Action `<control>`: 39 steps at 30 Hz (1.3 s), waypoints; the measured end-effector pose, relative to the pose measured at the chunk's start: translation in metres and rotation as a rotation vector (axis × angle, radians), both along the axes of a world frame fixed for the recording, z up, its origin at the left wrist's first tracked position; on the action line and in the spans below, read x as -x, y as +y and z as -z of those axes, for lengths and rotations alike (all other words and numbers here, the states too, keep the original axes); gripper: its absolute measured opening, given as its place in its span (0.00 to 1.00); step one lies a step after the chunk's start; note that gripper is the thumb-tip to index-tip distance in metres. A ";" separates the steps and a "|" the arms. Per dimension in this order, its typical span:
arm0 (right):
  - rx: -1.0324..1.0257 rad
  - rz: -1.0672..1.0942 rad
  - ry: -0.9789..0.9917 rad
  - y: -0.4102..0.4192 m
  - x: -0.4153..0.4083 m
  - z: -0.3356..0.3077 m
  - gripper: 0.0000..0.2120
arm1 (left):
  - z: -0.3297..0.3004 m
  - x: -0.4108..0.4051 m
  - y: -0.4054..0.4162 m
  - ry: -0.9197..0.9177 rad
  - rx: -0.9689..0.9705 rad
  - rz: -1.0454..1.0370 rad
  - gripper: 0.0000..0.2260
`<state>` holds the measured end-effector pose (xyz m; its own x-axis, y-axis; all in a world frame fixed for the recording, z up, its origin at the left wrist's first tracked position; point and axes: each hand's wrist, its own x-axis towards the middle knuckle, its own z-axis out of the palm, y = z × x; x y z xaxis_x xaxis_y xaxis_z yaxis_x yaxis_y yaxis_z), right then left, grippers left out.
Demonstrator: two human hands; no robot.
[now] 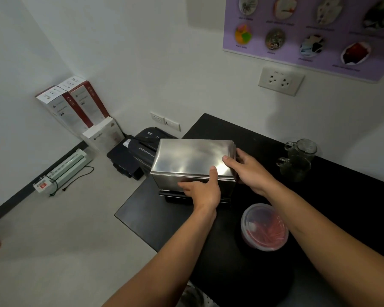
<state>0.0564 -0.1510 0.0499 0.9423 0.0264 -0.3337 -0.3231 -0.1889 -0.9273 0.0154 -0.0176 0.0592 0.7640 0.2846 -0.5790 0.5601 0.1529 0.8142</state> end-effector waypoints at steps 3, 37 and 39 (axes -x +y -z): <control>-0.023 -0.002 0.000 -0.002 0.001 0.001 0.12 | 0.001 0.000 -0.003 0.015 -0.012 0.007 0.54; 0.007 0.266 0.016 0.015 -0.026 0.012 0.23 | -0.044 -0.083 0.057 -0.596 -0.670 0.790 0.15; -0.011 0.316 0.014 0.022 -0.032 0.008 0.21 | -0.040 -0.104 0.045 -0.639 -0.807 0.881 0.16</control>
<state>0.0880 -0.1295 0.0419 0.9000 -0.2631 -0.3477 -0.3766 -0.0671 -0.9239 0.1197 0.0272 0.0993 0.9375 -0.3461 0.0373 -0.2835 -0.6970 0.6586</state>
